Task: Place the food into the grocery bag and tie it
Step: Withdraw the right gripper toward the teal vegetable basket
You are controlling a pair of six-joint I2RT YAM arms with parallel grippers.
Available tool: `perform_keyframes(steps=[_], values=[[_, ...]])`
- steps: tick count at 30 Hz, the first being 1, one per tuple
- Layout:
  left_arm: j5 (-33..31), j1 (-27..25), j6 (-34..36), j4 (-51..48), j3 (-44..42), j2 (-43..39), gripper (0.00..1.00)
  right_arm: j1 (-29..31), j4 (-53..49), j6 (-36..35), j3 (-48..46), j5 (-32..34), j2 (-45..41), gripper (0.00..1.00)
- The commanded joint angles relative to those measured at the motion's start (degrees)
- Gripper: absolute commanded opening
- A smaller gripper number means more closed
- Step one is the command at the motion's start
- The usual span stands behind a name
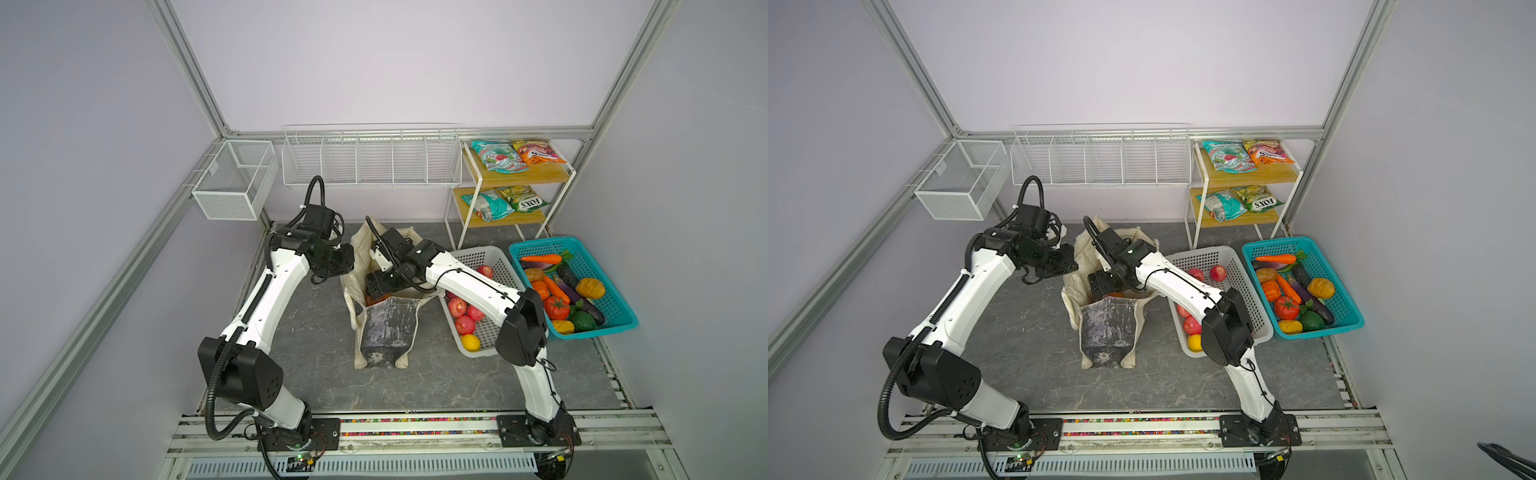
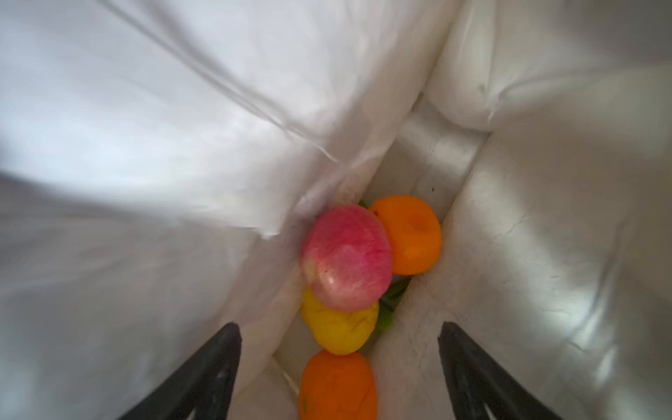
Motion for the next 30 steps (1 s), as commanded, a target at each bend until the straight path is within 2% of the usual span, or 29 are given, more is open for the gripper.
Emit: perform_keyframes(steps=[1,8,16,22,30], values=[[-1.1,-0.2,1.1,1.1,-0.8,-2.0,0.00,0.4,-2.3,-0.5,4.4,2.4,-5.4,0.88],[-1.4,-0.2,0.7,0.7,-0.1,-2.1,0.00,0.3,-7.1,-4.0,9.4,8.3,-10.9,0.88],[-1.4,-0.2,0.1,-0.4,0.3,-2.3,0.00,-1.8,-8.9,-12.0,5.7,22.4,-20.1,0.88],[-1.5,-0.2,-0.1,-0.4,0.7,-1.7,0.00,-8.9,-9.2,-12.4,-3.0,29.0,-26.7,0.88],[-1.6,-0.2,0.0,-1.2,1.2,-0.7,0.00,-22.6,-6.4,-3.6,-18.0,30.1,-35.1,0.88]])
